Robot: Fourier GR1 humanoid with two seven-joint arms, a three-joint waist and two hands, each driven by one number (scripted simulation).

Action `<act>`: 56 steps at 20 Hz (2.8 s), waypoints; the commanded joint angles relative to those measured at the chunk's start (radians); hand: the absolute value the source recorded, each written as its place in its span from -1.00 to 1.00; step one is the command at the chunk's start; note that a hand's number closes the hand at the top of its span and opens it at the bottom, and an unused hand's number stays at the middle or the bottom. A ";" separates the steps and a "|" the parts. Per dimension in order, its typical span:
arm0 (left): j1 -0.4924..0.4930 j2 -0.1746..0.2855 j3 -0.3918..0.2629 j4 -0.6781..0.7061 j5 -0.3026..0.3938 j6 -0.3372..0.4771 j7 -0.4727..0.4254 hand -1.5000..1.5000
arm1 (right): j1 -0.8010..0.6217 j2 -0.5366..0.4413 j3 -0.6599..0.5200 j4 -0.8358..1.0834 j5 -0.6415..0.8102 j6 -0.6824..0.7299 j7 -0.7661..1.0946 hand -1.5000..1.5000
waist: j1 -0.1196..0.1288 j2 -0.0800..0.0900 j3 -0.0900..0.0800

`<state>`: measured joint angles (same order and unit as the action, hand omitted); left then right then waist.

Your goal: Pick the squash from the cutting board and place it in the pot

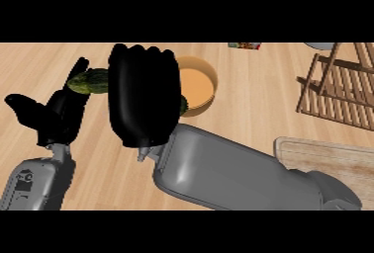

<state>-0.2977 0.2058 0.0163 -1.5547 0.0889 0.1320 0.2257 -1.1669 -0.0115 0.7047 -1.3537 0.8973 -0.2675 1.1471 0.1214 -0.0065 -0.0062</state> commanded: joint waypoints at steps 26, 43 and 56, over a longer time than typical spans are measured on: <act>0.051 0.024 0.047 -0.068 0.007 0.000 0.013 0.00 | -0.157 0.011 -0.013 0.748 -0.038 -0.295 0.001 1.00 | -0.043 0.021 0.004; -0.015 0.012 0.030 -0.057 -0.003 0.002 0.033 0.00 | 0.031 0.011 -0.265 0.650 -0.501 -0.663 -0.537 -1.00 | -0.023 0.036 0.009; 0.107 0.011 0.091 -0.058 0.011 -0.012 -0.047 0.00 | 0.208 0.011 -0.441 0.471 -0.714 -0.607 -0.891 -1.00 | -0.114 0.007 0.006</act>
<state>-0.2405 0.2190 0.0916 -1.6054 0.0928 0.1362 0.2190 -1.0087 -0.0022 0.3001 -0.8297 0.2038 -0.9074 0.3138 0.0252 0.0071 0.0008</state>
